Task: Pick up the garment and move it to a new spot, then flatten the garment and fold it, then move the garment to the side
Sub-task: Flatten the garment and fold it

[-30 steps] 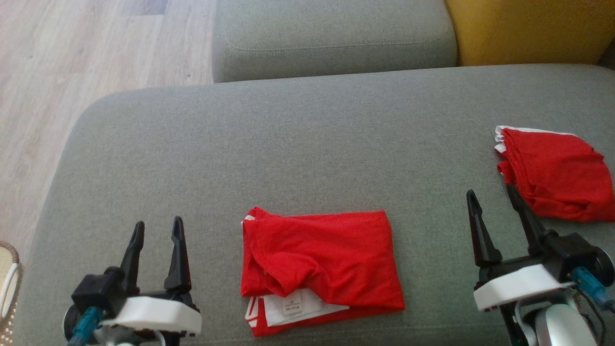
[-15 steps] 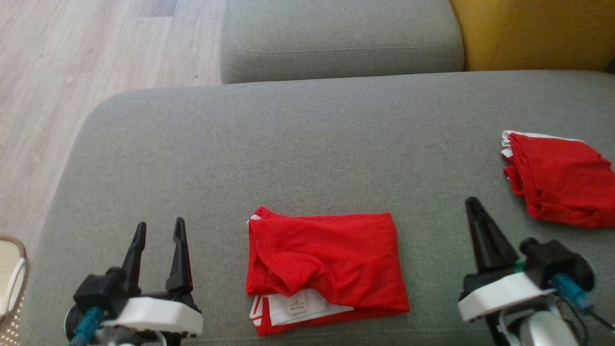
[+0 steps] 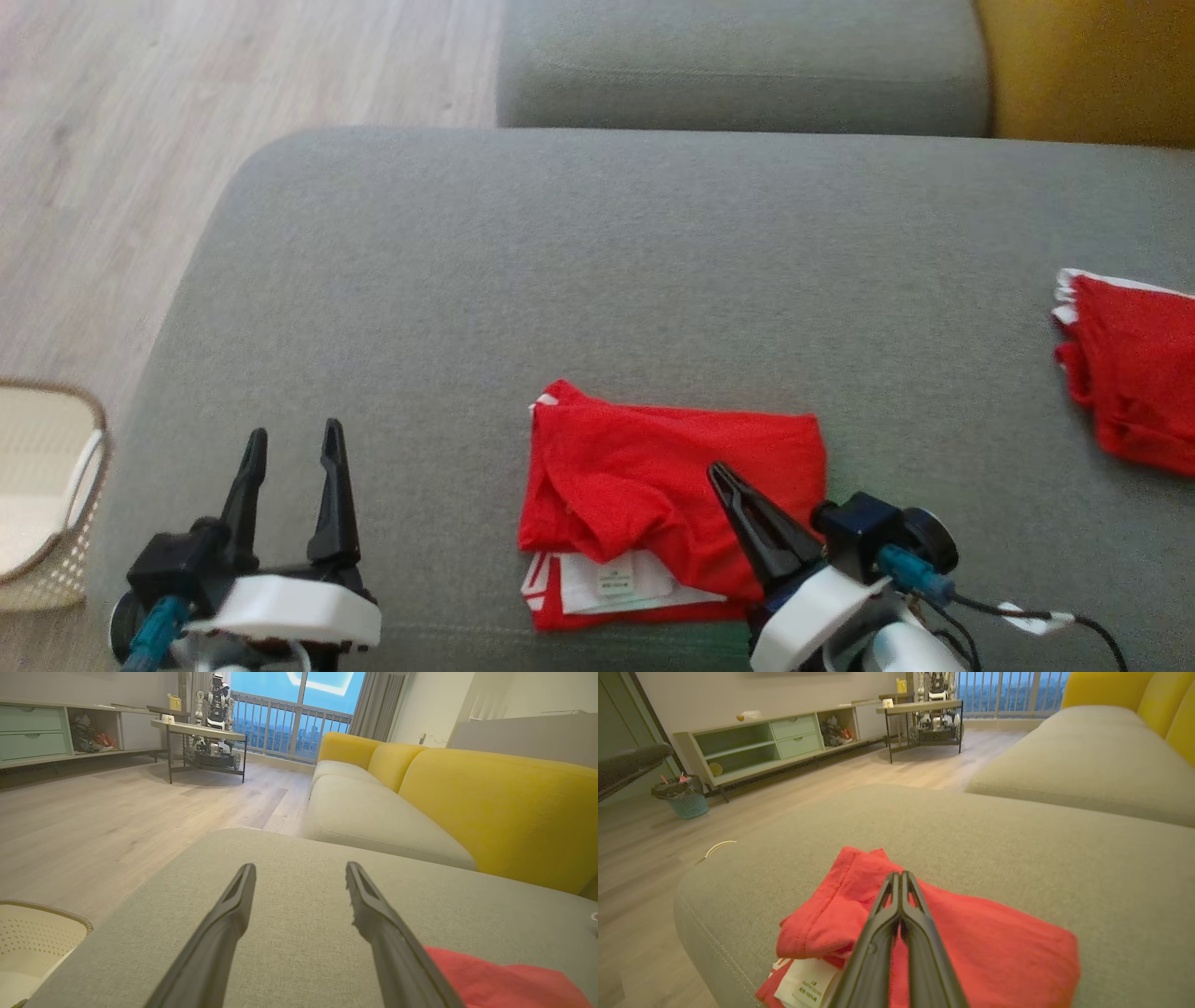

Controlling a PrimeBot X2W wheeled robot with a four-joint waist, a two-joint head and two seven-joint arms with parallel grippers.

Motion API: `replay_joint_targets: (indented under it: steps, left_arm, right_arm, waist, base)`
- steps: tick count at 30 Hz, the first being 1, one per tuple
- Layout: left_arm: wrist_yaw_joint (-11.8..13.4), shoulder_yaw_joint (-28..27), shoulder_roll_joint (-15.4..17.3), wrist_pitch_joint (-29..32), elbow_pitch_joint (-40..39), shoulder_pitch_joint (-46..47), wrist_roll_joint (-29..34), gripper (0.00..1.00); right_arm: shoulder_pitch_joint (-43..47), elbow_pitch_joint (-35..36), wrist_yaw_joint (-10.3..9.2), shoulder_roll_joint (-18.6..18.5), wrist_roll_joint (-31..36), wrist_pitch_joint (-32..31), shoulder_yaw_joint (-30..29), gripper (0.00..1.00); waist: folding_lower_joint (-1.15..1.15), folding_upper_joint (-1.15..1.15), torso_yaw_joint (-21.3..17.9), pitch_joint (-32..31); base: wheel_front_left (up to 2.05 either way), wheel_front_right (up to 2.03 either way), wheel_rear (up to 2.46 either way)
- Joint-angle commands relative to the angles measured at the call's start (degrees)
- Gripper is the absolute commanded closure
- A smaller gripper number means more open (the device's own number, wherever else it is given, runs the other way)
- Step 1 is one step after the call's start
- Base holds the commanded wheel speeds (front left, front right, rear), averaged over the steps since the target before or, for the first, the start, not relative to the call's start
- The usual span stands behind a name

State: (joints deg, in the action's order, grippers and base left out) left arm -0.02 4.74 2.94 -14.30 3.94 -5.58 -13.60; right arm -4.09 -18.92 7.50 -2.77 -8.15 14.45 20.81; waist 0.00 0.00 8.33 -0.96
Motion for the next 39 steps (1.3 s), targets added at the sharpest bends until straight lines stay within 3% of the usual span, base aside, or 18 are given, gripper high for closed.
replay_joint_targets:
  steps: [1, 10, 15, 27, 32, 39]
  left_arm:
    - [-0.2, -1.9, -0.1, -0.7, -2.1, 3.1, 0.6, 0.0]
    - [-0.8, -1.6, -0.1, -0.7, -1.3, 4.4, 0.6, 0.0]
    - [-0.9, -1.6, -0.1, -0.7, -0.8, 4.8, 0.6, 0.0]
    - [-0.5, -1.5, -0.1, -0.7, -0.9, 4.7, 0.4, 0.0]
    - [-0.3, -1.5, -0.1, -0.7, -1.3, 4.1, 0.5, 0.0]
    - [0.3, -2.1, -0.1, -0.7, -2.4, 3.5, 0.2, 0.0]
  right_arm:
    - [-3.2, 0.3, -0.01, -0.1, -0.6, 0.4, 1.6, 1.0]
    - [-8.4, -12.5, -0.01, -0.1, -2.5, 0.1, 3.8, 1.0]
    - [-9.6, -16.6, -0.01, -0.1, -6.9, -0.4, 9.3, 1.0]
    - [-13.7, -22.4, -0.01, -0.1, -14.9, -0.5, 18.7, 1.0]
    - [-15.2, -21.6, -0.01, -0.1, -15.5, 0.3, 13.8, 1.0]
    - [-13.6, -14.2, -0.01, -0.6, -9.2, 0.5, 1.0, 1.0]
  waist:
    - [0.0, 0.0, 1.7, 1.3]
    - [0.0, 0.0, 7.2, 3.9]
    - [0.0, 0.0, 9.0, 4.0]
    - [0.0, 0.0, 8.4, 3.1]
    - [0.0, 0.0, 5.7, 1.5]
    - [0.0, 0.0, 1.6, -0.5]
  base:
    - [0.0, 0.0, 0.0]
    - [0.0, 0.0, 0.0]
    - [0.0, 0.0, 0.0]
    - [0.0, 0.0, 0.0]
    - [0.0, 0.0, 0.0]
    - [0.0, 0.0, 0.0]
